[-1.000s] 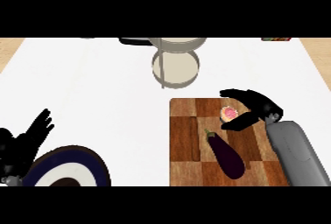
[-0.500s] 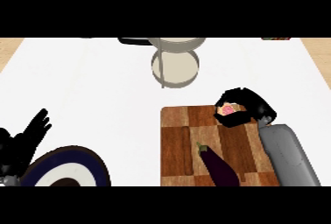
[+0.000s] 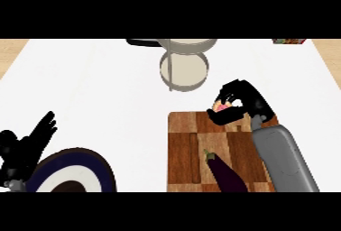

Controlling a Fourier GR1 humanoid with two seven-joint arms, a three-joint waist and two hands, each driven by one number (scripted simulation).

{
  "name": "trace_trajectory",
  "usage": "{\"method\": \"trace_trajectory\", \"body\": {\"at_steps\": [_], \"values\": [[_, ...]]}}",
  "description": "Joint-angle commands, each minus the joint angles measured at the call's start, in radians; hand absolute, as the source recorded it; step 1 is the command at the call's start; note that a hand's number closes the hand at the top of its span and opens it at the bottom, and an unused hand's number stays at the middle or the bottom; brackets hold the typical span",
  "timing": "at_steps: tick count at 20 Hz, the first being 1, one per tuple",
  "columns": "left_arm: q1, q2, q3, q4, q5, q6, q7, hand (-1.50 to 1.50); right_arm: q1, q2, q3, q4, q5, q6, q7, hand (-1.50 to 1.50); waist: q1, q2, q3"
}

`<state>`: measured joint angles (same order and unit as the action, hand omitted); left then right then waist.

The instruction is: Pick the cupcake from the cutting board and place it in the tiered basket

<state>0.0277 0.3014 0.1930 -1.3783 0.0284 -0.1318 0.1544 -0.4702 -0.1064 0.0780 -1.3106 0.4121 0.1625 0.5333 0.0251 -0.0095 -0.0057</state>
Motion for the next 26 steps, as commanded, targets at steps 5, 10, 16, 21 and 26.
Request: {"method": "trace_trajectory", "body": {"at_steps": [5, 10, 16, 21, 26], "values": [[-0.04, -0.005, -0.049, 0.012, -0.019, -0.027, 0.017, 0.0, -0.285, 0.104, 0.279, 0.004, 0.359, -0.174, 0.316, 1.5, 0.106, -0.013, -0.02], [-0.054, -0.008, -0.067, 0.021, -0.03, -0.032, 0.028, 0.0, -0.481, 0.106, 0.39, 0.034, 0.536, -0.235, 0.585, 1.5, 0.115, -0.017, -0.013], [-0.091, -0.031, -0.089, 0.015, -0.041, -0.02, 0.032, 0.0, -0.69, 0.106, 0.455, 0.12, 0.615, -0.275, 0.812, 1.5, 0.149, 0.005, -0.006], [-0.111, -0.03, -0.092, 0.045, -0.042, -0.03, 0.027, 0.0, -0.834, 0.106, 0.437, 0.185, 0.608, -0.28, 0.893, 1.5, 0.15, 0.015, -0.005], [-0.126, -0.042, -0.084, 0.049, -0.046, -0.005, 0.025, 0.0, -0.922, 0.106, 0.414, 0.305, 0.633, -0.354, 0.903, 1.5, 0.136, 0.027, -0.003]]}}
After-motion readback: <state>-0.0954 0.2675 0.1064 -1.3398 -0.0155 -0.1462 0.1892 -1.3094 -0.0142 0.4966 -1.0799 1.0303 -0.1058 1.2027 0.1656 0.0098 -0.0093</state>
